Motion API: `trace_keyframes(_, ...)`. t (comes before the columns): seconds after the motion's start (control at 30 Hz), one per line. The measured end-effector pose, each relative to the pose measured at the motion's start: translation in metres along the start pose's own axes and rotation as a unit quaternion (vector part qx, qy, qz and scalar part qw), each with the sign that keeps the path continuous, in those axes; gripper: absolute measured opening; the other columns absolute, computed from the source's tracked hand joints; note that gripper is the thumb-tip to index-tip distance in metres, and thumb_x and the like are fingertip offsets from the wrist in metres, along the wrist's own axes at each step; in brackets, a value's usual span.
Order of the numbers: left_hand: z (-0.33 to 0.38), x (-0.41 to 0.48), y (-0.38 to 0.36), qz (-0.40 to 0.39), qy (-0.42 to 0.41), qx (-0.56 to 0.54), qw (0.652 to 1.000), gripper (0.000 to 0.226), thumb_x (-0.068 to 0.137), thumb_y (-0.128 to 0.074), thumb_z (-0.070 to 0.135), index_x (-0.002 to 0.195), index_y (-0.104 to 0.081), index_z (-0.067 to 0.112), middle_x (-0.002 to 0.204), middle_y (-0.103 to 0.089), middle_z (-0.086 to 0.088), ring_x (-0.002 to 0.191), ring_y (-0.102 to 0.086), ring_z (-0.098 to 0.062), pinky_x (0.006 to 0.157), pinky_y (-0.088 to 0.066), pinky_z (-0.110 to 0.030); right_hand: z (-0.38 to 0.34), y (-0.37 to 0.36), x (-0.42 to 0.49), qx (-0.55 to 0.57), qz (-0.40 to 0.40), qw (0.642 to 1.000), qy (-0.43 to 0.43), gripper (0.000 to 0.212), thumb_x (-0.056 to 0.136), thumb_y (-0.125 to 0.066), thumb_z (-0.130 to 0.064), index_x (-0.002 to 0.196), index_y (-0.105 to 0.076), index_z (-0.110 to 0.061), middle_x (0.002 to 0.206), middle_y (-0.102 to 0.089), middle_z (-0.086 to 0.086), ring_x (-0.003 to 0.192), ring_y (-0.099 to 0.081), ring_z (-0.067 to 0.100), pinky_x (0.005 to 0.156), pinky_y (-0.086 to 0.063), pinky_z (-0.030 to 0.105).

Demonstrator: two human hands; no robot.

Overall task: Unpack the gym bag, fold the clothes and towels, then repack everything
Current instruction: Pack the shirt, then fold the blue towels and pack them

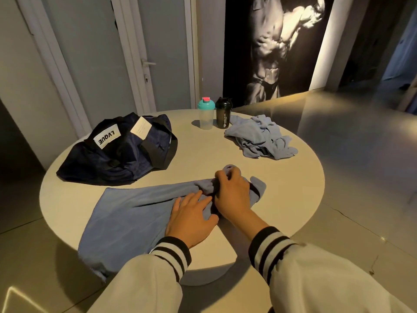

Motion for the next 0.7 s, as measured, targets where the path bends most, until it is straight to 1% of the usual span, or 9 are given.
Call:
trace_keyframes(0.07,-0.003,0.004,-0.003,-0.014,0.019,0.028,0.999,0.068,0.099,-0.033,0.061,0.16,-0.015,0.036,0.169,-0.006,0.005,0.156,-0.003,-0.017,0.125,0.004,-0.045,0.009,-0.003,-0.009,0.007,-0.004,1.0,-0.016,0.034,0.089,-0.052,-0.03,0.121,-0.051,-0.02,0.119,-0.044,0.015,0.09,-0.05,0.038,0.074,-0.036,0.041)
trace_keyframes(0.17,-0.007,0.005,-0.003,-0.011,0.058,0.067,0.996,0.067,0.102,-0.025,0.057,0.161,-0.009,0.031,0.17,0.0,-0.001,0.156,0.001,-0.02,0.125,0.007,-0.049,0.021,-0.009,-0.027,0.018,-0.041,0.999,-0.029,0.044,0.097,-0.049,-0.038,0.14,-0.04,-0.028,0.14,-0.037,0.017,0.114,-0.045,0.04,0.098,-0.04,0.05)
trace_keyframes(0.3,-0.003,0.001,0.004,0.044,0.055,0.074,0.995,0.06,0.101,-0.034,0.047,0.158,-0.028,0.026,0.168,-0.017,-0.004,0.154,-0.012,-0.024,0.124,0.009,-0.046,0.022,0.001,-0.045,0.028,0.001,0.999,-0.029,0.038,0.099,-0.048,-0.04,0.133,-0.048,-0.023,0.113,-0.049,0.013,0.096,-0.049,0.036,0.088,-0.04,0.043)
trace_keyframes(0.37,0.005,-0.006,0.009,0.101,-0.005,0.068,0.993,0.049,0.098,-0.043,0.039,0.145,-0.05,0.025,0.155,-0.042,-0.001,0.143,-0.034,-0.023,0.125,-0.012,-0.046,0.023,0.001,-0.047,0.021,-0.001,0.999,-0.026,0.033,0.1,-0.046,-0.036,0.129,-0.05,-0.021,0.104,-0.055,0.01,0.095,-0.051,0.033,0.091,-0.039,0.045)
trace_keyframes(0.43,0.013,-0.013,0.013,0.138,-0.027,0.01,0.99,0.033,0.093,-0.048,0.035,0.113,-0.071,0.026,0.12,-0.067,0.005,0.111,-0.058,-0.019,0.103,-0.044,-0.042,0.024,0.006,-0.048,0.045,0.001,0.999,-0.025,0.027,0.098,-0.047,-0.027,0.124,-0.053,-0.019,0.098,-0.057,0.008,0.091,-0.051,0.03,0.089,-0.04,0.044)
trace_keyframes(0.5,0.027,-0.014,0.013,0.133,-0.005,-0.048,0.99,0.033,0.092,-0.044,0.037,0.09,-0.073,0.023,0.089,-0.07,0.006,0.086,-0.061,-0.018,0.079,-0.052,-0.039,0.024,0.01,-0.049,0.092,0.0,0.995,-0.038,0.025,0.092,-0.05,-0.016,0.117,-0.055,-0.017,0.095,-0.058,0.008,0.085,-0.046,0.026,0.086,-0.042,0.043)
trace_keyframes(0.53,0.035,-0.013,0.011,0.121,0.004,-0.059,0.991,0.034,0.095,-0.043,0.036,0.09,-0.073,0.023,0.088,-0.069,0.007,0.087,-0.061,-0.019,0.08,-0.052,-0.039,0.023,0.011,-0.049,0.114,-0.003,0.992,-0.052,0.025,0.089,-0.051,-0.012,0.113,-0.056,-0.016,0.096,-0.058,0.008,0.084,-0.043,0.024,0.085,-0.042,0.042)
trace_keyframes(0.6,0.048,-0.011,0.006,0.118,0.0,-0.053,0.992,0.033,0.101,-0.041,0.033,0.103,-0.072,0.021,0.103,-0.069,0.005,0.099,-0.059,-0.02,0.094,-0.046,-0.037,0.026,0.013,-0.051,0.142,0.006,0.986,-0.084,0.018,0.085,-0.052,-0.011,0.102,-0.056,-0.015,0.092,-0.059,0.006,0.082,-0.044,0.022,0.082,-0.043,0.042)
trace_keyframes(0.7,0.05,-0.008,-0.003,0.108,-0.011,-0.051,0.993,0.033,0.103,-0.041,0.041,0.115,-0.068,0.026,0.119,-0.067,0.005,0.111,-0.056,-0.017,0.101,-0.04,-0.033,0.041,0.016,-0.059,0.105,0.025,0.989,-0.105,0.003,0.089,-0.053,-0.018,0.091,-0.053,-0.016,0.089,-0.058,0.005,0.089,-0.051,0.026,0.079,-0.04,0.041)
Point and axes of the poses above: each hand's wrist, its own x-axis towards the middle knuckle, its own y-axis out of the back of the hand, z = x × y, the point moved 5 cm from there along x, towards the middle knuckle
